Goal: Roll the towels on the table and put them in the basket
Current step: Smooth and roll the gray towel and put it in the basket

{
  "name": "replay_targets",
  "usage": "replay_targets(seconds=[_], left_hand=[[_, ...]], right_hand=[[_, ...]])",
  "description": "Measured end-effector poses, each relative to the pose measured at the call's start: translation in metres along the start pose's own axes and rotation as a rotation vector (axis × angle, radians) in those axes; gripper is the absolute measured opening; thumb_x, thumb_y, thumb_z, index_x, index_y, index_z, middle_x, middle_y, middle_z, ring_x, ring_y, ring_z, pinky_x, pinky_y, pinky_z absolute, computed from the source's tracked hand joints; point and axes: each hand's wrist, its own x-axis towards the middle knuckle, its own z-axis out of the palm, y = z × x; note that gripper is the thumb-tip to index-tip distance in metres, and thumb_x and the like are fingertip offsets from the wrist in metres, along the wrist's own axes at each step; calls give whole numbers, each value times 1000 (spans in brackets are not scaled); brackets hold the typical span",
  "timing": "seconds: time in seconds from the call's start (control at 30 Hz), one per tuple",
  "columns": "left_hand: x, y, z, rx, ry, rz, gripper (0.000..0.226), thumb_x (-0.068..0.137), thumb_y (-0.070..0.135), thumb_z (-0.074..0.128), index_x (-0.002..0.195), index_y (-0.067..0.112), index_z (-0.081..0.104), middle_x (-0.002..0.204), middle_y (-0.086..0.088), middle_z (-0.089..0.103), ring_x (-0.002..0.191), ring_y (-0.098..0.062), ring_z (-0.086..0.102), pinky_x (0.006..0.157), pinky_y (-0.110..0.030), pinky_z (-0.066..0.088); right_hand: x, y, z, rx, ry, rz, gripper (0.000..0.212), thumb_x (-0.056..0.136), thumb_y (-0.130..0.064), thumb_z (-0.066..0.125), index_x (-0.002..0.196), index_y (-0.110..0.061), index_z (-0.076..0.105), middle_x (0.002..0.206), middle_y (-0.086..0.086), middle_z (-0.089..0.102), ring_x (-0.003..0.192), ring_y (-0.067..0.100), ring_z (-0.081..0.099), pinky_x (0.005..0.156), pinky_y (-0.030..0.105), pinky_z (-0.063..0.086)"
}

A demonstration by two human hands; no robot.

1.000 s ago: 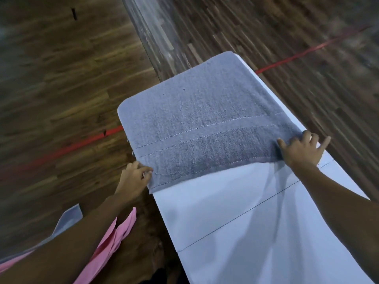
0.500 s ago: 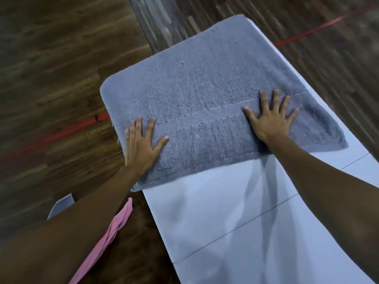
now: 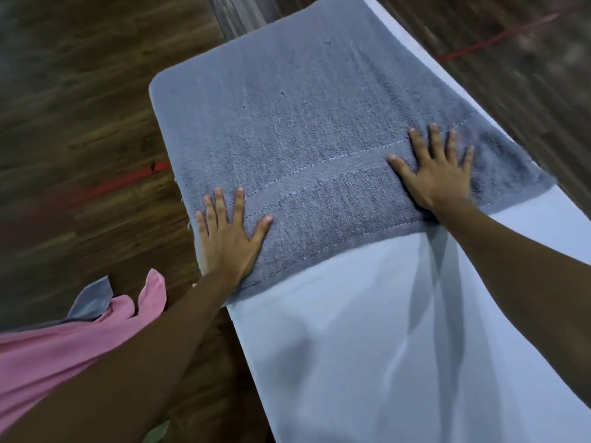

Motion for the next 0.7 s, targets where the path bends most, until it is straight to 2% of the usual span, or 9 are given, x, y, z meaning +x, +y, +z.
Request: replay_targets(seconds=[0.17,0.33,0.53,0.7], left_hand=[[-120,43,12,12,11,-24,82,90,76,8,155,28,-1,162,-14,-1,149,-31,-5,120,-49,2],[-226,78,26,-38,-3,-4,82,89,77,8,155,29,-2,162,-13,-6,149,-29,-9,120,-47,-3],[-332,109,44,-34,-7,1,82,88,77,4,155,29,-1,162,-13,-5,149,-29,-9,120,-48,-2],[-407,133,57,-53,-19,-16,81,89,76,8,154,30,-2,162,-13,-7,148,-28,-11,120,-48,-2]], right_hand=[[-88,66,3,-2,22,-17,80,84,-84,6,152,-42,4,163,-6,-3,150,24,-6,117,56,-6],[-180,134,6,-7,16,-11,78,86,-81,10,152,-41,4,163,-5,-3,150,25,-5,118,54,-5],[-273,200,11,-1,21,-12,76,87,-80,12,153,-41,6,163,-5,-1,150,24,-5,118,54,-4],[-336,247,13,-8,3,-17,75,88,-78,13,153,-41,5,163,-4,-1,150,24,-6,118,53,-5]])
